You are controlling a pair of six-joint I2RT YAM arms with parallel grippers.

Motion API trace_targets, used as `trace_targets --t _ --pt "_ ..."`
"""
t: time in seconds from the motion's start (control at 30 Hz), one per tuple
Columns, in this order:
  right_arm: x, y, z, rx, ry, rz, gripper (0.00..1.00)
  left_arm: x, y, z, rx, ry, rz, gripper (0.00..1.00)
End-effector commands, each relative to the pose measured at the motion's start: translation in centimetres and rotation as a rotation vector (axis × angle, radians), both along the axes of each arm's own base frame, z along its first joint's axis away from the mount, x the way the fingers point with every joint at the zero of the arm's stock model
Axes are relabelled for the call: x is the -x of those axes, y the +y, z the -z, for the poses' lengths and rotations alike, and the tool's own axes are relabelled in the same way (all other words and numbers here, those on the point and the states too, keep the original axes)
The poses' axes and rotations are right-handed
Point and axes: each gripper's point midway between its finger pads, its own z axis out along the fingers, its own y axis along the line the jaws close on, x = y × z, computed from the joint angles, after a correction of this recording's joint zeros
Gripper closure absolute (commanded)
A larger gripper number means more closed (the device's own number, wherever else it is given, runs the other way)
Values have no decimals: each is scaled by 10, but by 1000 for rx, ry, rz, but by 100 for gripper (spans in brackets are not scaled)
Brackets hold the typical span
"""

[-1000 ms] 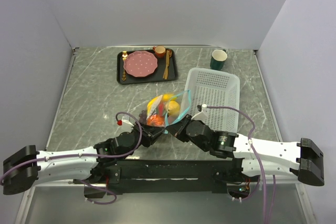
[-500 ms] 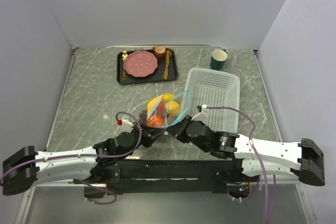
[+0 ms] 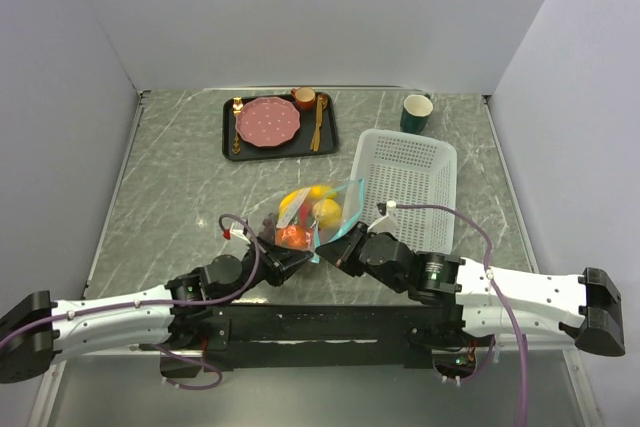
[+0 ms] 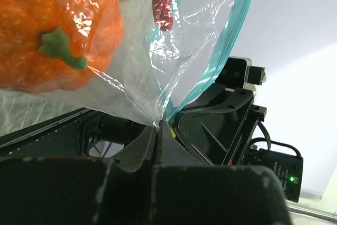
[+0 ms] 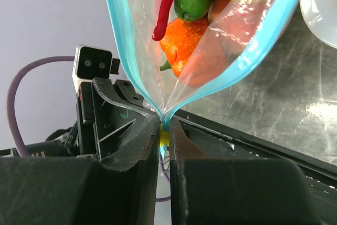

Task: Place the food in the zip-top bag and seal the zipper
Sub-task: Zip the zipper food storage bag at the center of the board.

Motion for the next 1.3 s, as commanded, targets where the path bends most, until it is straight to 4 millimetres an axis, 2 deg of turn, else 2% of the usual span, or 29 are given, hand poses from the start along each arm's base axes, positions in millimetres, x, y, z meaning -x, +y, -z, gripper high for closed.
trace_targets --t 0.0,0.13,0.2,0.23,0.4,0.63,1.0,1.27 --pt "-34 -24 -13 44 -46 167 97 7 -1 23 -79 -14 72 99" --pt "-35 -30 -10 40 -21 182 97 13 -1 27 -77 -19 121 99" --pt "-34 -30 -8 29 -8 189 97 17 -1 24 -82 -33 145 99" --pt "-34 -32 -4 31 2 195 97 16 -3 17 -96 -66 158 99" --pt "-38 -35 -1 20 8 233 98 27 -4 17 -148 -97 239 99" --pt "-46 -55 -3 14 5 337 97 31 -4 22 -177 -101 306 99" --pt "-55 -93 -3 83 -39 447 94 31 5 24 -180 -110 301 99" --pt "-78 -108 -4 111 -61 470 93 24 12 25 -184 -101 254 99"
